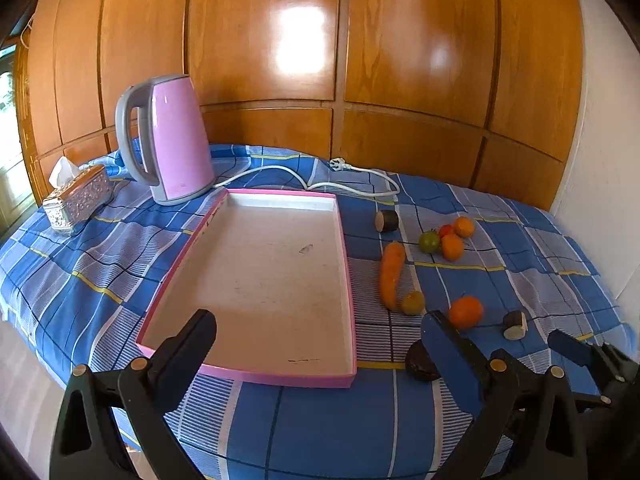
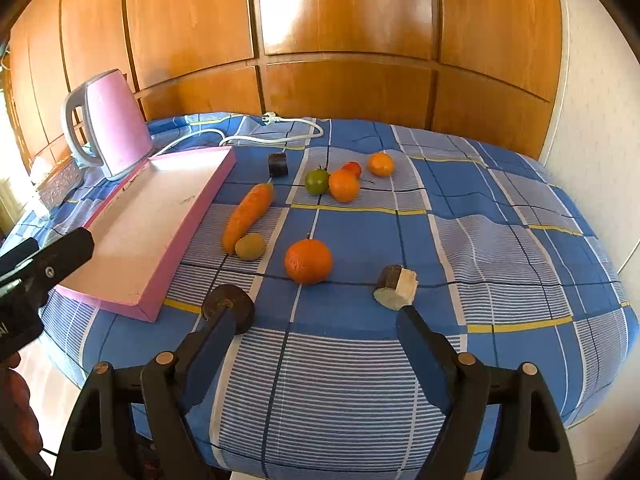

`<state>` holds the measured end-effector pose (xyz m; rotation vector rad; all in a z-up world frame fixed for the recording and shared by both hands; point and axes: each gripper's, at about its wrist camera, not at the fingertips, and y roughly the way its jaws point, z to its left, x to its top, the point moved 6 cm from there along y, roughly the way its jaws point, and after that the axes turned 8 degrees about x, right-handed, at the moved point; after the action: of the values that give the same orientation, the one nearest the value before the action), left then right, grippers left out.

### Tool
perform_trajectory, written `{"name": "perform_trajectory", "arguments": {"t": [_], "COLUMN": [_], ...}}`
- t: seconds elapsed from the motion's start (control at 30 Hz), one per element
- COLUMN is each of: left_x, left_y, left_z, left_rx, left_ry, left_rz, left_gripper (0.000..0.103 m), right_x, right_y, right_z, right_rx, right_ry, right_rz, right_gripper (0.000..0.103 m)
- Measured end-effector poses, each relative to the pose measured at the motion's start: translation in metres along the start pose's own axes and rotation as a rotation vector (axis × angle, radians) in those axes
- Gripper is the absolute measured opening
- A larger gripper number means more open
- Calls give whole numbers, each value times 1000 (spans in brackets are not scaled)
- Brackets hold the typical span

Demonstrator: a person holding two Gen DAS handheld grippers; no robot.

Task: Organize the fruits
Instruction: 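Grasp the dark brown round fruit with the left tool while the right tool grasps the pale tuber chunk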

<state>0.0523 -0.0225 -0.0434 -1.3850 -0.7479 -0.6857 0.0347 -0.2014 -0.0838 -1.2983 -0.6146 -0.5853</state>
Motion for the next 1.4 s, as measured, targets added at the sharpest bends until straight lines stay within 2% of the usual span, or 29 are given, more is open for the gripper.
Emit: {"name": "perform_trajectory", "arguments": {"t": [0.3, 0.47, 0.53, 0.63, 0.7, 0.73, 0.87, 1.0, 1.27, 1.33, 1.4], "left_x": [-5, -9, -8, -8, -10, -12, -21, -34, -47, -49, -49], "left_y": [11, 20, 23, 28, 33, 35, 37, 33, 50, 53, 59], "left_z": [-14, -18, -19, -21, -27, -31, -58, -86, -113, -116, -117], "left_rx": [-17, -87, -121, -172, -246, -282, -389, -452, -450, -432, -406], "left_ry": [33, 21, 7, 2, 13, 25, 133, 256, 339, 352, 358], "left_rz": [38, 80, 93, 123, 161, 177, 206, 226, 251, 235, 222], "left_gripper": [103, 102, 101, 90, 79, 77, 62, 61, 61, 61, 58], "right_x": [0, -2, -4, -6, -7, -7, -8, -8, -2, -1, 0], "right_y": [2, 7, 10, 15, 16, 18, 21, 29, 52, 59, 64], "right_z": [-9, -17, -23, -36, -47, -53, -63, -73, -78, -78, -80], "right_rx": [-3, 1, 12, 23, 23, 22, 27, 10, 1, 1, -10], "right_ry": [11, 23, 35, 69, 97, 107, 122, 123, 85, 80, 78], "right_rz": [-1, 12, 22, 38, 40, 41, 42, 48, 51, 55, 47], "right_gripper": [84, 84, 80, 79, 79, 79, 79, 79, 78, 69, 65]}}
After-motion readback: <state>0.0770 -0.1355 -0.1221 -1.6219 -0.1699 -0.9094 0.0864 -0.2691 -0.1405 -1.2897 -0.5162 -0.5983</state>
